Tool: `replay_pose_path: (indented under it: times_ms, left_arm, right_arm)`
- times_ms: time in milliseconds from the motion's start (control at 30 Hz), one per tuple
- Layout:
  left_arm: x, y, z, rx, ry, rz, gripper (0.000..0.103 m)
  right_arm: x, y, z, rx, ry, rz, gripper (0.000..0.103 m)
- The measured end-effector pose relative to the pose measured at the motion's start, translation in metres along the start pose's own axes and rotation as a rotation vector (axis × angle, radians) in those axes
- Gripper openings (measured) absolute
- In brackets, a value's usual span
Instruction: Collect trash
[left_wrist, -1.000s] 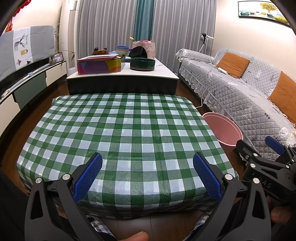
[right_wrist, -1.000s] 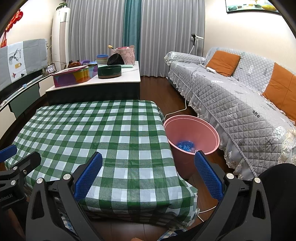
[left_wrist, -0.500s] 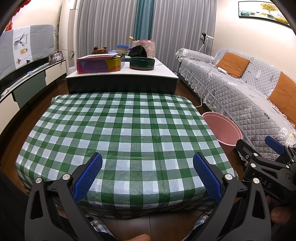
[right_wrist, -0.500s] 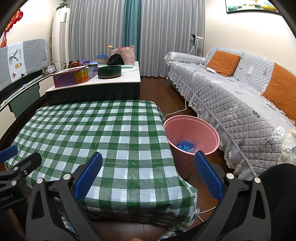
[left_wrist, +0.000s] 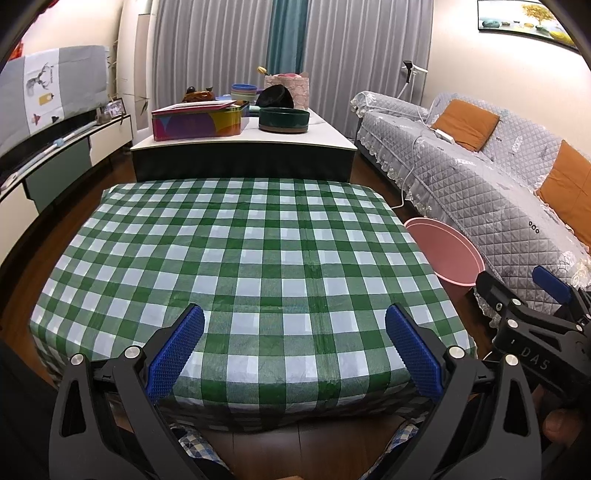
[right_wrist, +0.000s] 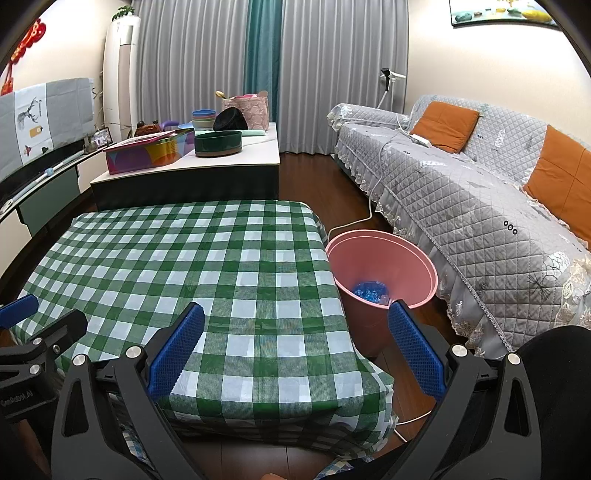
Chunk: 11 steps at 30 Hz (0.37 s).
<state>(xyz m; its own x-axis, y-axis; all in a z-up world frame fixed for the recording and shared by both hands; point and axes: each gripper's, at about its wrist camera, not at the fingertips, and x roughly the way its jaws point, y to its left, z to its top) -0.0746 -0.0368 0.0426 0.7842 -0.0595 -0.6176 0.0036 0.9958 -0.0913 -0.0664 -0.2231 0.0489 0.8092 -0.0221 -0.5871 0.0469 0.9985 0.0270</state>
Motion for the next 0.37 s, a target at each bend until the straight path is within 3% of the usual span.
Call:
replay_pose_path:
  times_ms: [367]
  left_arm:
    - [0.0002,0.0034,0.0017,0.0,0.005,0.008,0.095]
  right_arm:
    - [-0.0004,-0.0017,0.0008,-0.004,0.002,-0.001,0.098]
